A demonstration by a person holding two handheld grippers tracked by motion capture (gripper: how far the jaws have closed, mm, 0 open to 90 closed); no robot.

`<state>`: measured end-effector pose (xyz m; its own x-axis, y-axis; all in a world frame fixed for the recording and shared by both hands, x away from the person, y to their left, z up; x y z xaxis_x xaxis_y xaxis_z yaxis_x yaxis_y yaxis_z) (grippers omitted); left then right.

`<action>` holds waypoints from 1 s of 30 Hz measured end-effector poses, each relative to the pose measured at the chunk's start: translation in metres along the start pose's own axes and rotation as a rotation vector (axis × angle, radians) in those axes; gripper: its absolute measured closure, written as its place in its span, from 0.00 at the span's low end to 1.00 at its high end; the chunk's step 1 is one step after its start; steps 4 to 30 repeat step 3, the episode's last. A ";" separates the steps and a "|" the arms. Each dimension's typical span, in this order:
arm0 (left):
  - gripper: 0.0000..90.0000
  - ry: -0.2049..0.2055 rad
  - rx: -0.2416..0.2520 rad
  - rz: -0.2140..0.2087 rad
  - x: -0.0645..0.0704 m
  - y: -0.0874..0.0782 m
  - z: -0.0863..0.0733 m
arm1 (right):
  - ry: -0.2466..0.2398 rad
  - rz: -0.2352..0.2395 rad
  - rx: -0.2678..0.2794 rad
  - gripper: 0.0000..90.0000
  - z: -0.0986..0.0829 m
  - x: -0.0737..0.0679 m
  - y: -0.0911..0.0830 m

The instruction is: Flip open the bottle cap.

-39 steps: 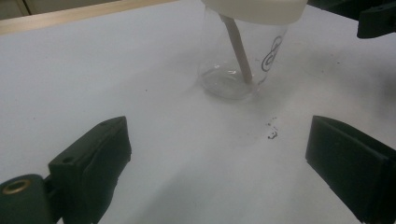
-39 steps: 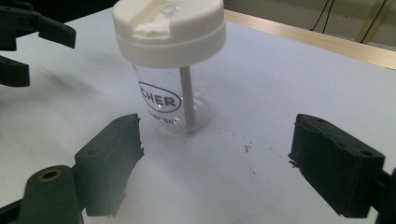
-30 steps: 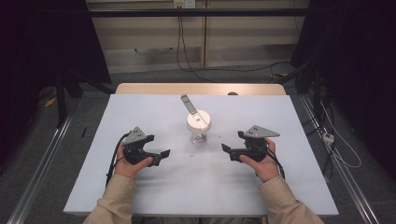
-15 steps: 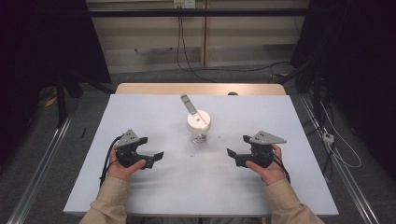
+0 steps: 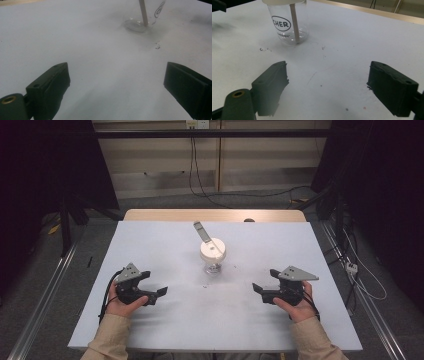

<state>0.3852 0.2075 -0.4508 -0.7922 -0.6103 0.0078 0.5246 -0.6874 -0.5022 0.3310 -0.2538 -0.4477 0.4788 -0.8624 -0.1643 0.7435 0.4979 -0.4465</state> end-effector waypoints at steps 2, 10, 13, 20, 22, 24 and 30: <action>0.07 -0.001 0.001 0.005 -0.001 0.000 0.000 | 0.005 -0.002 -0.001 0.17 -0.002 0.002 -0.002; 0.07 -0.005 0.002 0.006 -0.001 0.000 0.000 | 0.006 -0.003 -0.001 0.17 -0.002 0.003 -0.002; 0.07 -0.005 0.002 0.006 -0.001 0.000 0.000 | 0.006 -0.003 -0.001 0.17 -0.002 0.003 -0.002; 0.07 -0.005 0.002 0.006 -0.001 0.000 0.000 | 0.006 -0.003 -0.001 0.17 -0.002 0.003 -0.002; 0.07 -0.005 0.002 0.006 -0.001 0.000 0.000 | 0.006 -0.003 -0.001 0.17 -0.002 0.003 -0.002; 0.07 -0.005 0.002 0.006 -0.001 0.000 0.000 | 0.006 -0.003 -0.001 0.17 -0.002 0.003 -0.002; 0.07 -0.005 0.002 0.006 -0.001 0.000 0.000 | 0.006 -0.003 -0.001 0.17 -0.002 0.003 -0.002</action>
Point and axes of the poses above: each handheld gripper's, and its own axes: y roughly forward along the jaws, z roughly out of its top, x roughly to its right, the point moved 1 cm from there along y, roughly forward along the jaws, and after that the axes turned 7 degrees about y, right-handed, at the moved point
